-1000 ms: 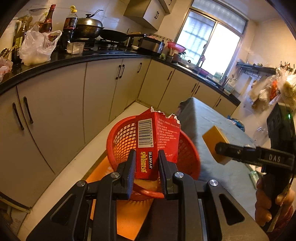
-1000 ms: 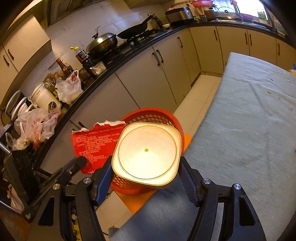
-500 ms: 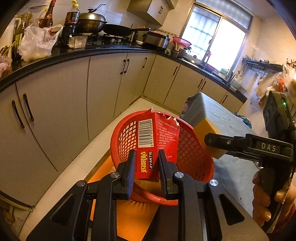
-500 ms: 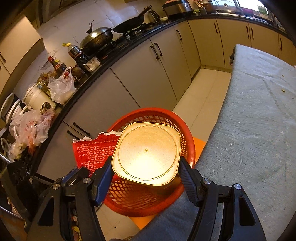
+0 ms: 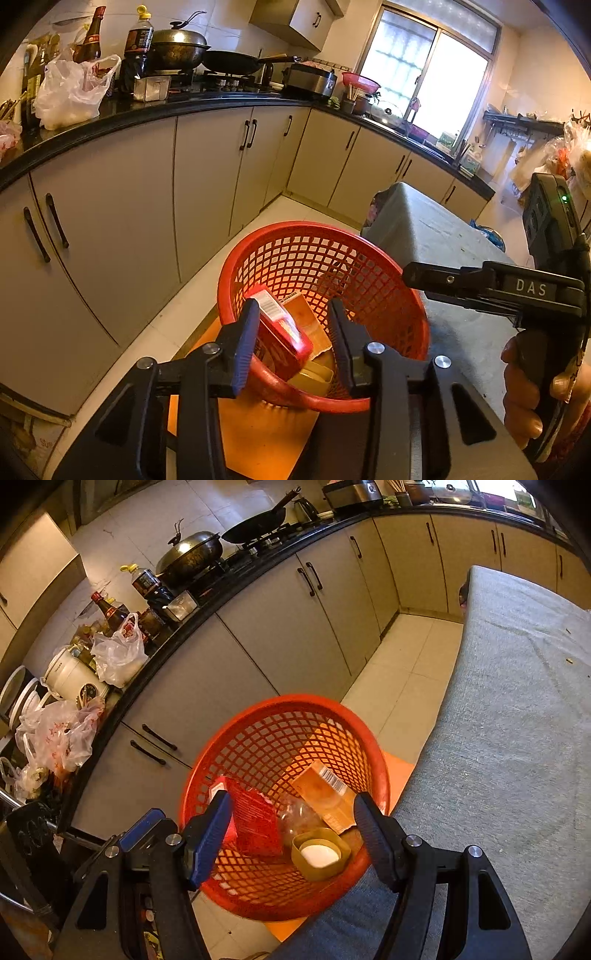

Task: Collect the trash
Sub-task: 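Withdraw both open tools from the basket back over the table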

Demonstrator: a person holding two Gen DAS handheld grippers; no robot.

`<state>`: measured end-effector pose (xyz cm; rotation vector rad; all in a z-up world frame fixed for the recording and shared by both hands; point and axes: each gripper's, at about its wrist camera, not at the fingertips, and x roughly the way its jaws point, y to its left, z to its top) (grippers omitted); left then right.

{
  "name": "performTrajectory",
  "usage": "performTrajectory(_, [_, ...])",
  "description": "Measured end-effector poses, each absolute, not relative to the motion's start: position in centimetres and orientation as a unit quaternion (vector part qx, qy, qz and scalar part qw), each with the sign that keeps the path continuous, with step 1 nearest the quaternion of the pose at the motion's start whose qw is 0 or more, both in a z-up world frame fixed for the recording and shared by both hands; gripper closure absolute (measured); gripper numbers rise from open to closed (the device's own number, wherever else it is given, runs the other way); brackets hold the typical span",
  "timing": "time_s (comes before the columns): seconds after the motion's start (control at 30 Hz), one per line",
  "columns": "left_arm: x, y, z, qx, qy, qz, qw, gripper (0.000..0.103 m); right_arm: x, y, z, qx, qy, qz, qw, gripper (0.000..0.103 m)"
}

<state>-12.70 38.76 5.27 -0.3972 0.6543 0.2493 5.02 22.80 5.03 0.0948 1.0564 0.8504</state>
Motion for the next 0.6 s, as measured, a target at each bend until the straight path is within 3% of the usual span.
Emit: performTrajectory(0.6, [-12.7, 33.0, 7.4, -0.155, 0.296, 0.103, 0.937, 0.046, 4.2, 16.0, 6.9, 0.079, 0.435, 0.389, 0.808, 0.029])
